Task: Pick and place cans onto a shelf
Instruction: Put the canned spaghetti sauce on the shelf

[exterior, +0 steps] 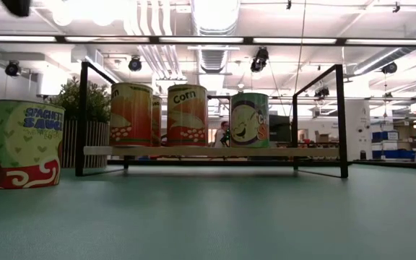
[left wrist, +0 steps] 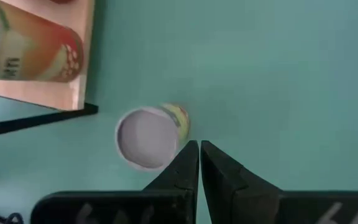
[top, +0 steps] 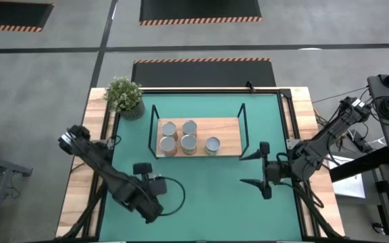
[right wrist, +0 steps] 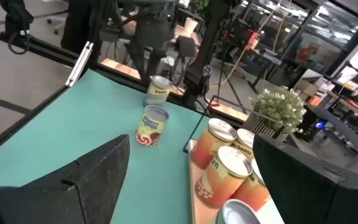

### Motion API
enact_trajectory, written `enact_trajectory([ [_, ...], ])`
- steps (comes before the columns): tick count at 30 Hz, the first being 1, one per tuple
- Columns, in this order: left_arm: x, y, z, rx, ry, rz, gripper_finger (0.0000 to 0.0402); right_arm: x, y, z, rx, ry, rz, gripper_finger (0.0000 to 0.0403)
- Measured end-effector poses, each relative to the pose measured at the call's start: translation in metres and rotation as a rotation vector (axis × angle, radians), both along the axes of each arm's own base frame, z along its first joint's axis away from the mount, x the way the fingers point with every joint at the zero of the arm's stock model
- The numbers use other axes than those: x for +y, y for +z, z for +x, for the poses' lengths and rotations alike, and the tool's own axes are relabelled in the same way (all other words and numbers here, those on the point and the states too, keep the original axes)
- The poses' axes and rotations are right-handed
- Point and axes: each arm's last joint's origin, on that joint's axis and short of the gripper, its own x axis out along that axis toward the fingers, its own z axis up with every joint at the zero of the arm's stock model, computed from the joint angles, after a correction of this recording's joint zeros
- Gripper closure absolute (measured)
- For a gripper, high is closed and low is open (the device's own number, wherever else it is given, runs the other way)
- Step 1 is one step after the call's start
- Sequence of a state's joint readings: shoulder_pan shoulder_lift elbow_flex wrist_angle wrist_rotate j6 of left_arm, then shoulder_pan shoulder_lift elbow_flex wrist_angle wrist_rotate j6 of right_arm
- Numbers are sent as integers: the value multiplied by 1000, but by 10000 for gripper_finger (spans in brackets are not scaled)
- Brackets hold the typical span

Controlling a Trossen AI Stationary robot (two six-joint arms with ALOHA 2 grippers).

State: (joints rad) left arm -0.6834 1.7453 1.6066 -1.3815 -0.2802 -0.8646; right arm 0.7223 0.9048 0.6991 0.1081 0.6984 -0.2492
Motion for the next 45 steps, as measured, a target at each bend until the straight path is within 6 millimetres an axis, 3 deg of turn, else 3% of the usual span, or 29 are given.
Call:
enact_trajectory([
  [4,-5,-12,1,34,-11,20,402,0,1,0,-3,2,-11,76],
  [10,-5,-13,2,18,14,35,385,0,1,0,-3,2,-13,76],
  [18,-4,-17,-1,-28,16,117,276,-1,2,-1,-7,3,-20,76],
  [26,13,-45,-21,-26,33,214,189,-1,2,-1,-7,2,-11,76],
  [30,17,-51,-28,-126,48,66,180,-1,2,-1,-7,2,-12,76],
  [34,19,-38,-33,-230,42,-106,186,-1,2,-1,-7,1,-7,76],
  [37,25,-31,-38,-255,8,-79,190,-1,2,-1,-6,1,-6,76],
  [40,28,-26,-37,-286,102,-116,191,-1,1,-1,-5,0,-5,76],
  [45,29,-31,-41,-271,47,-74,192,-1,1,-1,-5,0,-4,76],
])
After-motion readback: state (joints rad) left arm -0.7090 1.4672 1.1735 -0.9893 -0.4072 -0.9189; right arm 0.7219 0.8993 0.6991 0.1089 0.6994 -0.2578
